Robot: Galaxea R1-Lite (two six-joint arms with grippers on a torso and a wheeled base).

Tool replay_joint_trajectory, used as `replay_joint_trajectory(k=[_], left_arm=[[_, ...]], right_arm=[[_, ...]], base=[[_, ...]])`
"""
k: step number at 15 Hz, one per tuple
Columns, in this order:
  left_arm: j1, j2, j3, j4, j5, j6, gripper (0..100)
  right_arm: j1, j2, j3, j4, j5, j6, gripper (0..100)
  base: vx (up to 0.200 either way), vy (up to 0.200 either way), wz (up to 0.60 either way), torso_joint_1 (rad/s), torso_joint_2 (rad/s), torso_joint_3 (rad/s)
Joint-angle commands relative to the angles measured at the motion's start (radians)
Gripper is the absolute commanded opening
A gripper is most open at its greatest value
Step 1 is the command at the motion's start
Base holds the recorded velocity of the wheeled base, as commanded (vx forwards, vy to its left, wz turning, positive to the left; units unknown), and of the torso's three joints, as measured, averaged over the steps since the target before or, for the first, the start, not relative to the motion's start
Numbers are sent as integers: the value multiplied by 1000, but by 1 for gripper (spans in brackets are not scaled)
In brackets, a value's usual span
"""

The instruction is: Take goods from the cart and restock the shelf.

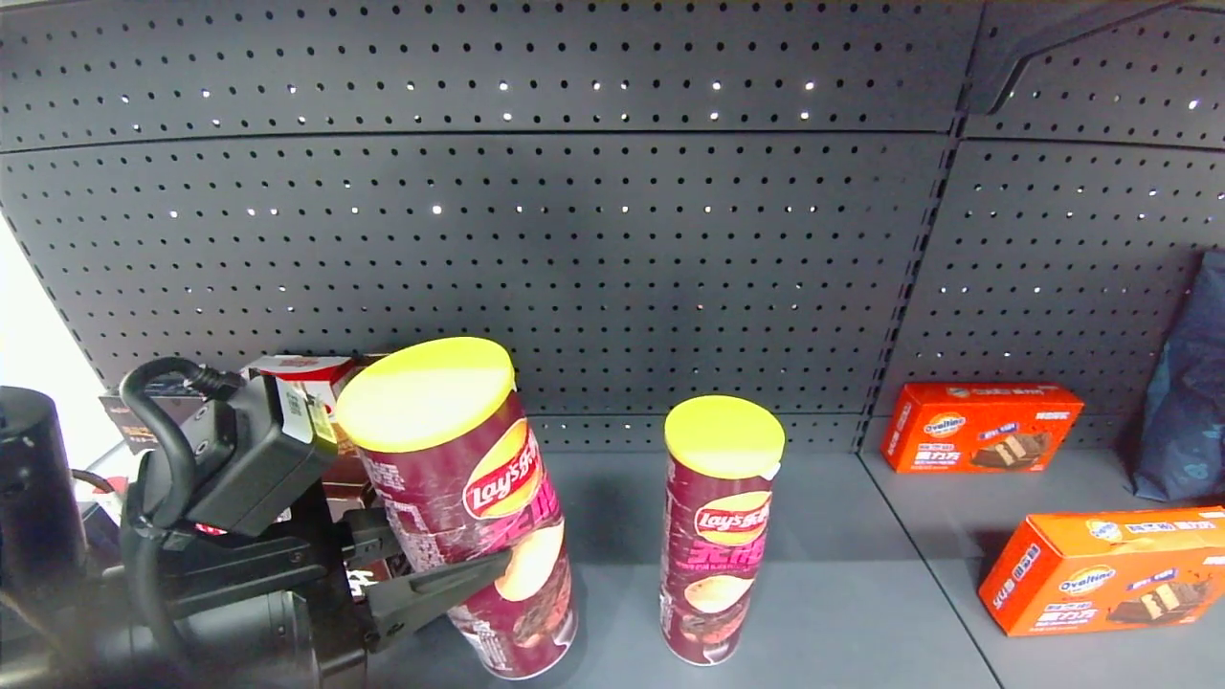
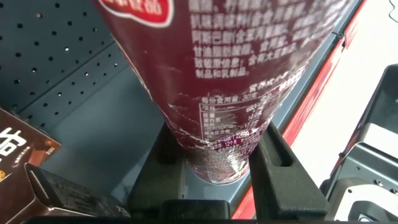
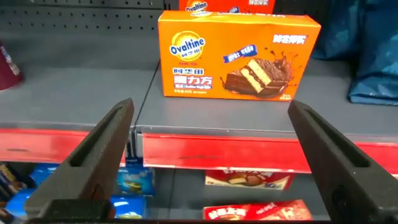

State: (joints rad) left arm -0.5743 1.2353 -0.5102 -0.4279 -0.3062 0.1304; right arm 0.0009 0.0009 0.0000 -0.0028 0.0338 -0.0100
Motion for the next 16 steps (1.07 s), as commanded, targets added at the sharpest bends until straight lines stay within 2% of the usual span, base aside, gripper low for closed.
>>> replay_joint_trajectory(k=[1,5,8,11,14,16], left_arm=[[4,3,12,1,1,0,0],[34,3,-17,-2,1,3,0],[85,59,-113,0,13,6,0],[105,139,-212,8,-2,20,0],[109,204,-269,9,-88,40,0],[122,254,-356,121,-162,43,0]], right_arm=[[1,-1,0,0,0,10,100],[1,-1,0,0,0,10,100],[1,-1,0,0,0,10,100],[1,-1,0,0,0,10,100],[1,-1,0,0,0,10,100],[1,-1,0,0,0,10,100]], base=[[0,0,0,0,0,0],[0,0,0,0,0,0],[0,0,0,0,0,0],[0,0,0,0,0,0],[0,0,0,0,0,0],[0,0,0,0,0,0]])
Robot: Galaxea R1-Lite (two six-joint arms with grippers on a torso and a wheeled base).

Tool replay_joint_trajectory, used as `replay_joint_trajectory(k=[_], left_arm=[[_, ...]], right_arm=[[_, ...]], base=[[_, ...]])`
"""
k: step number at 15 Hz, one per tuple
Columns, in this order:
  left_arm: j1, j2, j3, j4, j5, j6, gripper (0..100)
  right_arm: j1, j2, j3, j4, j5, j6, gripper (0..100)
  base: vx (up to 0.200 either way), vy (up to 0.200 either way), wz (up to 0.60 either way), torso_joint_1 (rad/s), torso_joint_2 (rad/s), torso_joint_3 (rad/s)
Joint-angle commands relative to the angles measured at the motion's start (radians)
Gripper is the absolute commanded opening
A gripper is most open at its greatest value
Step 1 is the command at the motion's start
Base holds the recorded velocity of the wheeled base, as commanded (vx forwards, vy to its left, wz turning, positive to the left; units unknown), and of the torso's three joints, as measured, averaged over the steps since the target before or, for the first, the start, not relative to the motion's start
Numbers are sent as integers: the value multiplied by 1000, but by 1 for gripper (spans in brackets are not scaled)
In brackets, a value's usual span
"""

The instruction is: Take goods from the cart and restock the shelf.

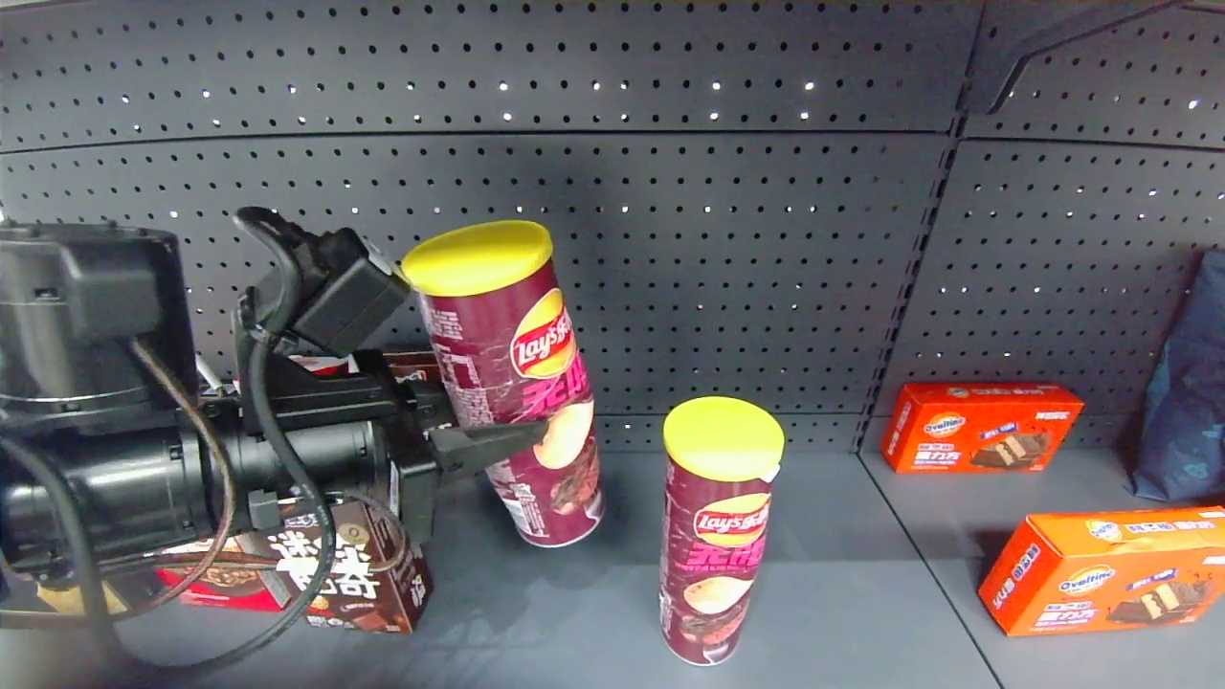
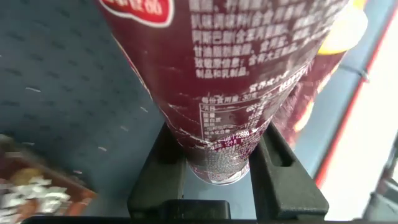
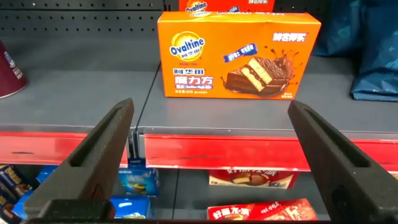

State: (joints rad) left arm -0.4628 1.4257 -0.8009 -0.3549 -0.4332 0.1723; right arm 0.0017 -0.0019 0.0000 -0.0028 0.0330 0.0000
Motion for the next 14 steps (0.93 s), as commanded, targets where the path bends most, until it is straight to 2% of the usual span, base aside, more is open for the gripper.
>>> replay_joint_trajectory(k=[1,2,4,11,14], left_arm=[[15,76,-84,76,-48,1,0],[21,124,-130,116,-79,1,0],[21,182,-167,116,-125,-2,0],[23,377,-317,116,-130,1,0],[21,449,-380,108,-130,16,0]], right_arm=[[0,2,0,0,1,0,100],[0,2,0,0,1,0,100],[0,2,0,0,1,0,100],[0,2,0,0,1,0,100],[0,2,0,0,1,0,100]], base=[[0,0,0,0,0,0],[0,0,0,0,0,0],[0,0,0,0,0,0],[0,0,0,0,0,0],[0,0,0,0,0,0]])
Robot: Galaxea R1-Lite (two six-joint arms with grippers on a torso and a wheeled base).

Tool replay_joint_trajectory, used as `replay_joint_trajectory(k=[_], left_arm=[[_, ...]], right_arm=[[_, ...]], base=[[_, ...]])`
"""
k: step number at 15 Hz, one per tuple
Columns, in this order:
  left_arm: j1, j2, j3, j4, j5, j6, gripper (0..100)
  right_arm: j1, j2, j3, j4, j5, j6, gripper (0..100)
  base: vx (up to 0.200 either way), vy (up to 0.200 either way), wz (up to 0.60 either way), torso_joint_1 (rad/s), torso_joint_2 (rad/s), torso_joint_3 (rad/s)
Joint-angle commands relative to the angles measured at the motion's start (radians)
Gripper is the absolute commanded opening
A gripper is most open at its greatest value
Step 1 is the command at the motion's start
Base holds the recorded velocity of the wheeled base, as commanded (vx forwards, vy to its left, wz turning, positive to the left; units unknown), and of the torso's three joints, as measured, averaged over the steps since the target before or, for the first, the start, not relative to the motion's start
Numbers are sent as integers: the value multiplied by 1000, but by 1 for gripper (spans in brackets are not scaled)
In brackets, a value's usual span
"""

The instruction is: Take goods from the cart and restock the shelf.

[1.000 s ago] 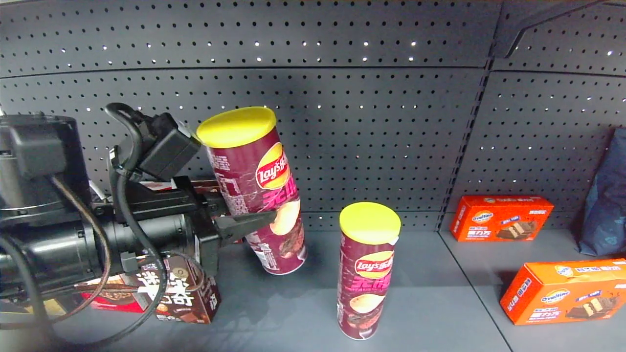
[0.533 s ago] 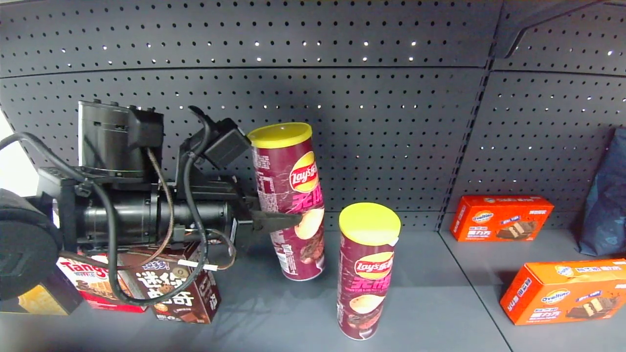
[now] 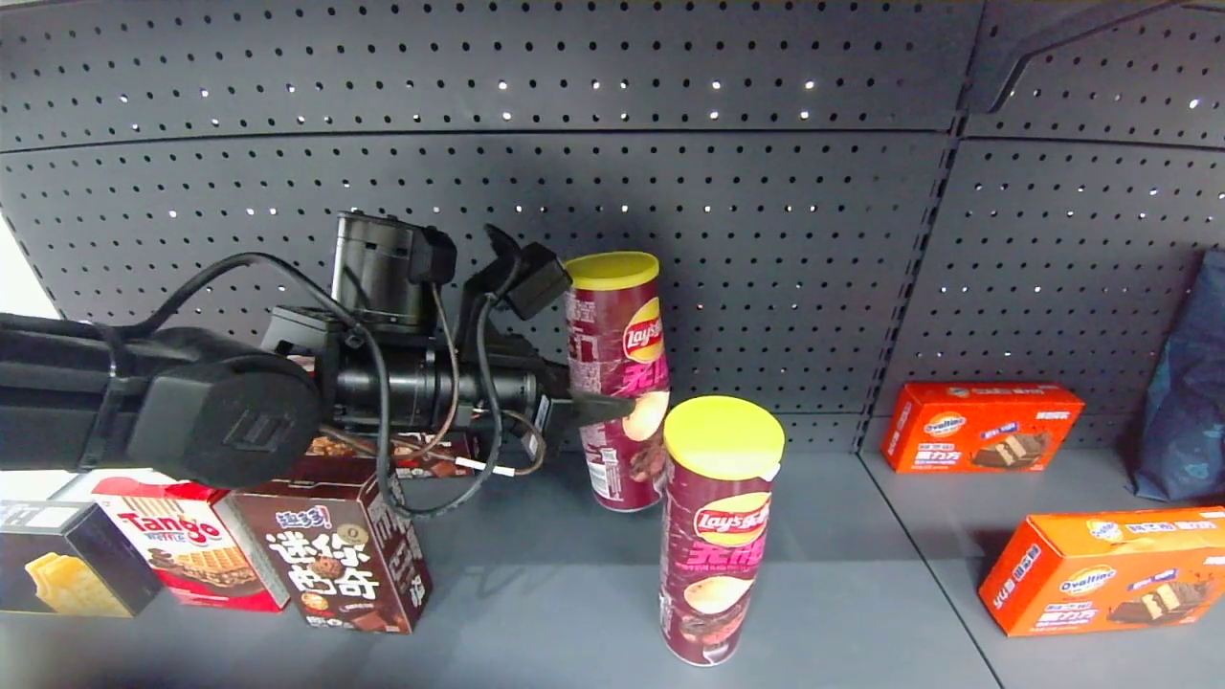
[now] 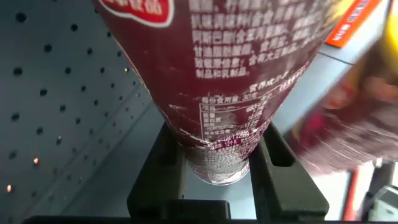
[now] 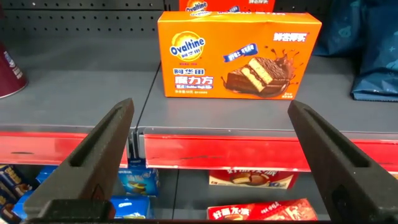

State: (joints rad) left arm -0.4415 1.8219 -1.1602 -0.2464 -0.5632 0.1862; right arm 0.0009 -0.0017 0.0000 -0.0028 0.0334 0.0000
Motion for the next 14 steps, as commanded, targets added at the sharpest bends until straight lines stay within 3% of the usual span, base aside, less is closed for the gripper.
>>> replay_joint_trajectory(k=[1,4,6,9,14], left_arm=[[1,71,-30,-2,-1,29,0],[10,123,-41,-62,-1,99,0],[12,142,-41,-83,-4,118,0],[35,152,-42,-116,-116,131,0],[49,172,-42,-116,-121,203,0]], right_arm=[[1,2,0,0,0,0,100],[1,2,0,0,0,0,100],[1,2,0,0,0,0,100],[1,2,0,0,0,0,100],[1,2,0,0,0,0,100]], base=[[0,0,0,0,0,0],[0,0,0,0,0,0],[0,0,0,0,0,0],[0,0,0,0,0,0],[0,0,0,0,0,0]])
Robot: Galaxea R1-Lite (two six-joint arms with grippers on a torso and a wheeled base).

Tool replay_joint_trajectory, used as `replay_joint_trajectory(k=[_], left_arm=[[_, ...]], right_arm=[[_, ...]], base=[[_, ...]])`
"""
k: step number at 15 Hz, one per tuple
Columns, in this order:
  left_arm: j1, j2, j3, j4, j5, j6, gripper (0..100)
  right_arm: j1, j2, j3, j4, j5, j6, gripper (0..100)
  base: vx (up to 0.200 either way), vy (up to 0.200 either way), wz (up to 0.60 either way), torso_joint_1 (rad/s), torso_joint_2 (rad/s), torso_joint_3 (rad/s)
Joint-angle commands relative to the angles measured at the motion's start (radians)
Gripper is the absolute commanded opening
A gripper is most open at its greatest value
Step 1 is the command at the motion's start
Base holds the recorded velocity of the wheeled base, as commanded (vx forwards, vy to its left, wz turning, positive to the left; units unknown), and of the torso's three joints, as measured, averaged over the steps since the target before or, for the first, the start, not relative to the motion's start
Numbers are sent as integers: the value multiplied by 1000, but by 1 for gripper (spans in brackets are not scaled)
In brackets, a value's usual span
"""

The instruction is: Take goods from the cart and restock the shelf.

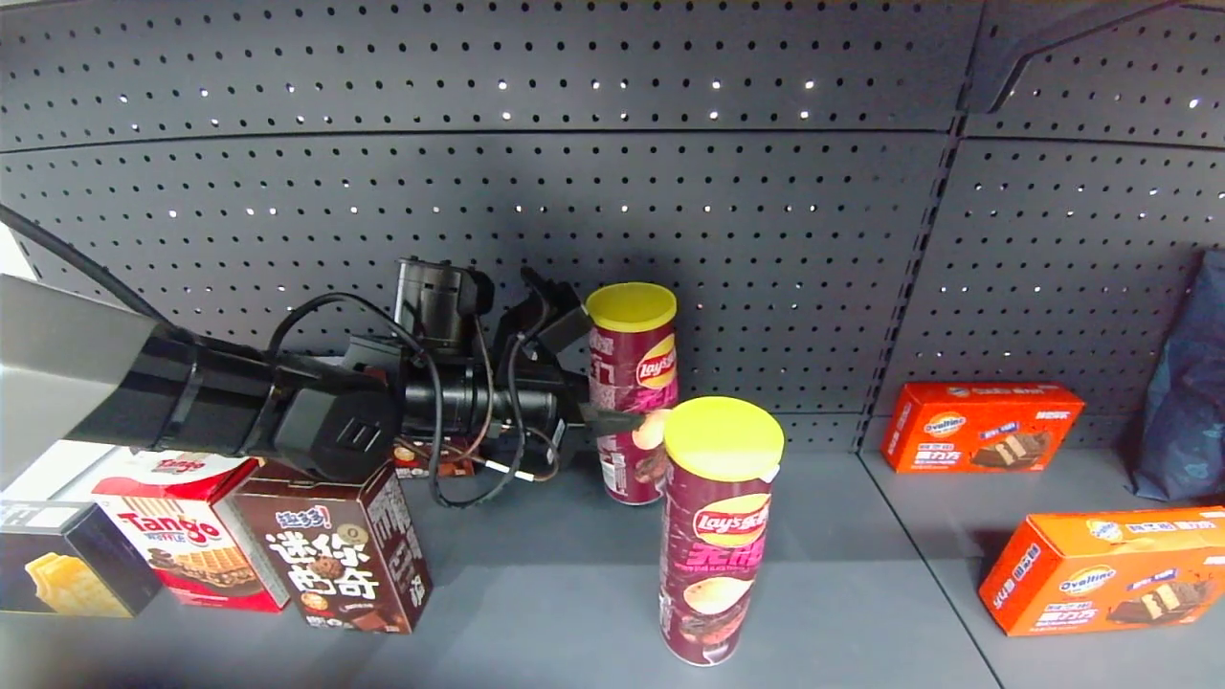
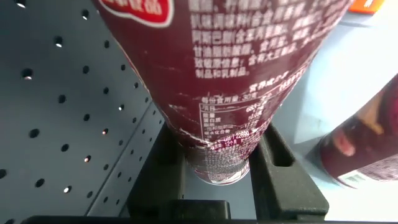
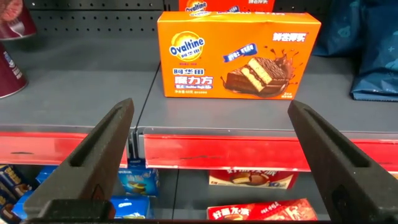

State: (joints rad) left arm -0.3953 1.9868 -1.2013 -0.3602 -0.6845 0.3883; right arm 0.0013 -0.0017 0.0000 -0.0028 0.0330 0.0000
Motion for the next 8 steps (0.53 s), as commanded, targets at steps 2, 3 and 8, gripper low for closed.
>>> replay_joint_trajectory(k=[2,3,8], left_arm=[[-4,23,-3,-2,0,6,0],[-5,29,-11,-2,2,6,0],[-27,66,-43,1,3,6,0]], right_arm=[[0,2,0,0,1,0,100],[0,2,0,0,1,0,100],[0,2,0,0,1,0,100]], base=[[0,0,0,0,0,0],[0,0,0,0,0,0],[0,0,0,0,0,0]])
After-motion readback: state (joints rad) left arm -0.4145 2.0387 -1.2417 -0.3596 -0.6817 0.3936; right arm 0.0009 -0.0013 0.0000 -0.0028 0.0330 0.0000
